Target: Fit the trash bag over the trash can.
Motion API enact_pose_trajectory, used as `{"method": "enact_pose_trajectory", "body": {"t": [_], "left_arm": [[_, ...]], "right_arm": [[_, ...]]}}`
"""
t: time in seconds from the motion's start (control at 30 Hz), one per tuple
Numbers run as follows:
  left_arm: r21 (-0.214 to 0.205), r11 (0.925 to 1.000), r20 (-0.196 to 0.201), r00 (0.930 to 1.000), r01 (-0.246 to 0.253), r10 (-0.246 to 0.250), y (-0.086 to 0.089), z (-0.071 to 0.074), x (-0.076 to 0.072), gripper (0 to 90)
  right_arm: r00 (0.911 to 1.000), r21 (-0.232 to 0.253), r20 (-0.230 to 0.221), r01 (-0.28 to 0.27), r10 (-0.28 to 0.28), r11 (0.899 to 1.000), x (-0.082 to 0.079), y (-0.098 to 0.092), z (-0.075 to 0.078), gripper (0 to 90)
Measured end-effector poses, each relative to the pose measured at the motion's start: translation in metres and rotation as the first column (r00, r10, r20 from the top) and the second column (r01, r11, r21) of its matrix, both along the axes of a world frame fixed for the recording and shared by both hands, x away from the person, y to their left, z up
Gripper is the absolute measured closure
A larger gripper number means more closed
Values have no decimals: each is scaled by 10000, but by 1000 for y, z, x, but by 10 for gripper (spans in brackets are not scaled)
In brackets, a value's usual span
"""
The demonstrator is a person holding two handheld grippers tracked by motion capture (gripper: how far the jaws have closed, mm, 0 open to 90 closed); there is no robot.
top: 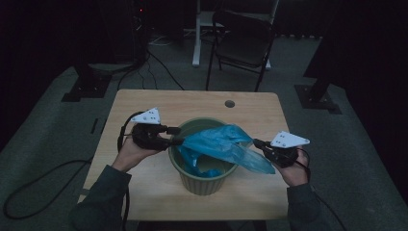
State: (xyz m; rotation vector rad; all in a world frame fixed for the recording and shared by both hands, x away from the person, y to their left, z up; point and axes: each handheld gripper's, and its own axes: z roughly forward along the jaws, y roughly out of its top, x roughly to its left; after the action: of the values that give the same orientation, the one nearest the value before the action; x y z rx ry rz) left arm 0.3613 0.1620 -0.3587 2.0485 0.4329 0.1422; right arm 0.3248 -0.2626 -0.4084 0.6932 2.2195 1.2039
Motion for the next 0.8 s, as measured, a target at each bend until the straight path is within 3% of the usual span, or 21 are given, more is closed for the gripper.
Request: {"method": "enact_pose_trajectory", "body": {"t": [0.27,0.53,0.67,0.8], "left_arm": [[489,9983,324,9989,330,-346,-36,13,7,541],[1464,9889,523,9981,241,-321,-70,9,13,514],[1785,9838,681,9972,178,-304,-74,7,11,764],[1742,9845,700,9969,218,-345,-72,7,9,864]], "right_arm": [[9998,36,61,-205,205,9998,0,6,3,900],[9992,61,122,-391,390,9992,0,11,4,900],[9990,55,72,-443,443,9990,0,10,4,897],[9986,56,10,-529,529,9986,-1,8,6,867]]}}
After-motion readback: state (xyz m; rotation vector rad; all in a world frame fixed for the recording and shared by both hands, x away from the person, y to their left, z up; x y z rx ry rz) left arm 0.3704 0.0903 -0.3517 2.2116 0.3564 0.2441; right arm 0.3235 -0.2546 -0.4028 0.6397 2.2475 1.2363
